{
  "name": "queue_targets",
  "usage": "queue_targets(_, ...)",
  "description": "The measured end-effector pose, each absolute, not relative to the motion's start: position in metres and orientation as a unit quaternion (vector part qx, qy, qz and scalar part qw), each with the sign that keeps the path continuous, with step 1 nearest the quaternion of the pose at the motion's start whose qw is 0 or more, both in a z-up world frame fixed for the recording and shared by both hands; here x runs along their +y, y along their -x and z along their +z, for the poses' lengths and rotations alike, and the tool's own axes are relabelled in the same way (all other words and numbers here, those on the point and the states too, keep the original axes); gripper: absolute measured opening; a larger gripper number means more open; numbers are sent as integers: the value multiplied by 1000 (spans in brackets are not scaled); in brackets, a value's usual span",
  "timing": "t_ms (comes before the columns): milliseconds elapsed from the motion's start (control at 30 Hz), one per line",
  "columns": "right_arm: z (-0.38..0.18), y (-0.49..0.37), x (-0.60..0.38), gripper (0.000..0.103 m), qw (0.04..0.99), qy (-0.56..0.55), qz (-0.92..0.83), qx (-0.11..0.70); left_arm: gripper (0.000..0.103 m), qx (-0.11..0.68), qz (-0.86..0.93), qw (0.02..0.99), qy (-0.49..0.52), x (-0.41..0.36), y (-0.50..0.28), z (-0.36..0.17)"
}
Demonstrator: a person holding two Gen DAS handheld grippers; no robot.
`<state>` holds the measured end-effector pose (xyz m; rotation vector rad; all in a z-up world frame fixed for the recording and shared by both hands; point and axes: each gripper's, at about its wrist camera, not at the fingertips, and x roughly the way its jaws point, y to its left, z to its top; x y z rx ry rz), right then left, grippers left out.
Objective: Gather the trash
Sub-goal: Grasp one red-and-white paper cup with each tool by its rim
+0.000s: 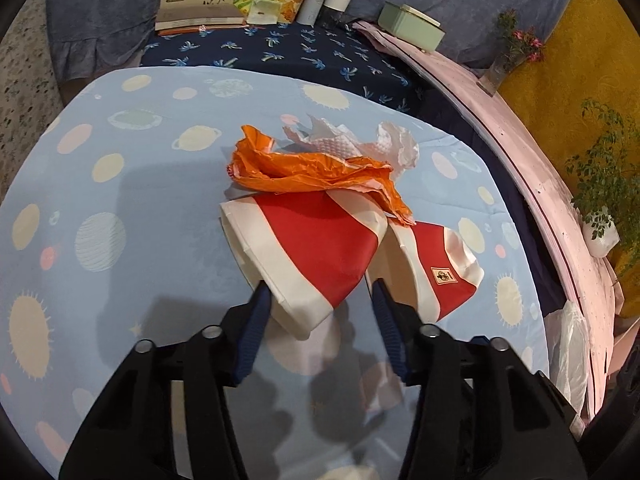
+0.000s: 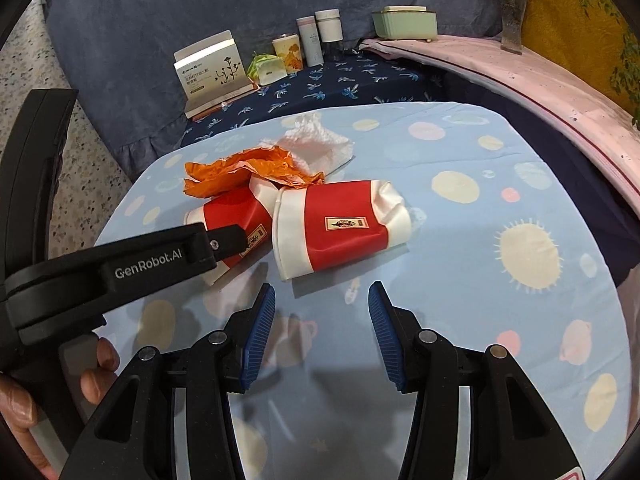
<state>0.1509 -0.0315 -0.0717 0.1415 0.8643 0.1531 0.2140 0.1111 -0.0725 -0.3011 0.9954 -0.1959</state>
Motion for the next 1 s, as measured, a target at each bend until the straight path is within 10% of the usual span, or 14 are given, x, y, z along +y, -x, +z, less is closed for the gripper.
queue_targets(233, -79, -165, -23, 48, 901, -72, 74, 420, 6, 481, -110, 855, 160, 118, -216, -80)
queue_targets(567, -87, -173, -32, 52, 902, -109, 38, 416, 3, 472, -103, 861, 157, 119, -204, -78)
queue_targets(733, -85, -171, -44, 16, 903, -119, 33, 412, 2, 469, -100, 864, 151, 115, -195, -75)
queue_targets(1000, -76, -158, -68, 3, 906, -128, 29, 403, 2, 468, -110, 865, 145, 97, -177, -66)
